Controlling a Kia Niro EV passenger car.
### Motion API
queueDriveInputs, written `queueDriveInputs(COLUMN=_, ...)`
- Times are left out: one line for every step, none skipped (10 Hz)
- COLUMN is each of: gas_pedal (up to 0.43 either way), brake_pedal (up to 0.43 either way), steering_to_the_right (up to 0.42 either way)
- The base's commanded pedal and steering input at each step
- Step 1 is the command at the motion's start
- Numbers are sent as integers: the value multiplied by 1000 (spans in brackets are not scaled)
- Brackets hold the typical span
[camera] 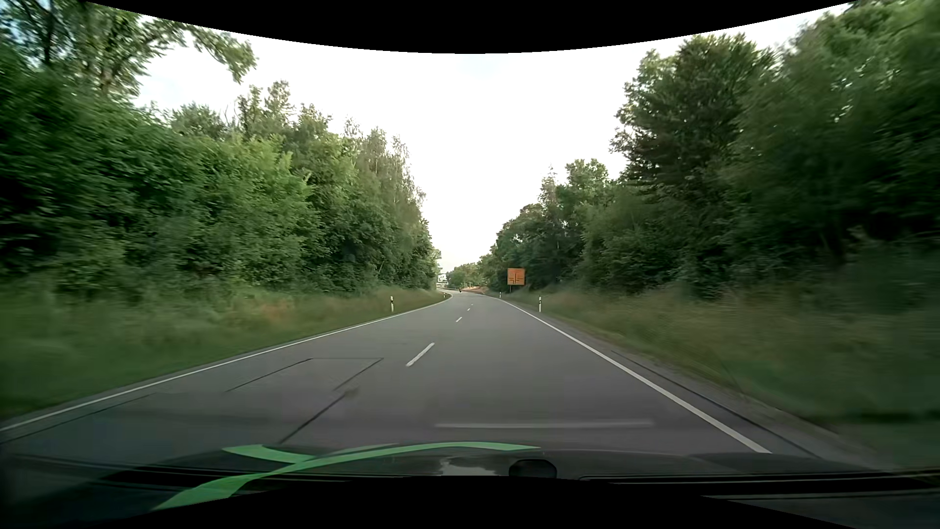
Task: Follow the waypoints while adhering to traffic rules and regulations
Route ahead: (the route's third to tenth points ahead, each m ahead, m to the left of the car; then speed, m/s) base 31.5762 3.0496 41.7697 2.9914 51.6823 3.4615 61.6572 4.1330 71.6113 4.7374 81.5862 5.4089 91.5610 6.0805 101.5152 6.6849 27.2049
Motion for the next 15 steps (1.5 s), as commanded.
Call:
queueDriveInputs(gas_pedal=240, brake_pedal=0, steering_to_the_right=-5)
queueDriveInputs(gas_pedal=240, brake_pedal=0, steering_to_the_right=-6)
queueDriveInputs(gas_pedal=240, brake_pedal=0, steering_to_the_right=-6)
queueDriveInputs(gas_pedal=240, brake_pedal=0, steering_to_the_right=-6)
queueDriveInputs(gas_pedal=228, brake_pedal=0, steering_to_the_right=-6)
queueDriveInputs(gas_pedal=209, brake_pedal=0, steering_to_the_right=-6)
queueDriveInputs(gas_pedal=209, brake_pedal=0, steering_to_the_right=-6)
queueDriveInputs(gas_pedal=209, brake_pedal=0, steering_to_the_right=-6)
queueDriveInputs(gas_pedal=209, brake_pedal=0, steering_to_the_right=-6)
queueDriveInputs(gas_pedal=209, brake_pedal=0, steering_to_the_right=-6)
queueDriveInputs(gas_pedal=209, brake_pedal=0, steering_to_the_right=-6)
queueDriveInputs(gas_pedal=197, brake_pedal=0, steering_to_the_right=-5)
queueDriveInputs(gas_pedal=197, brake_pedal=0, steering_to_the_right=-6)
queueDriveInputs(gas_pedal=197, brake_pedal=0, steering_to_the_right=-6)
queueDriveInputs(gas_pedal=209, brake_pedal=0, steering_to_the_right=-6)
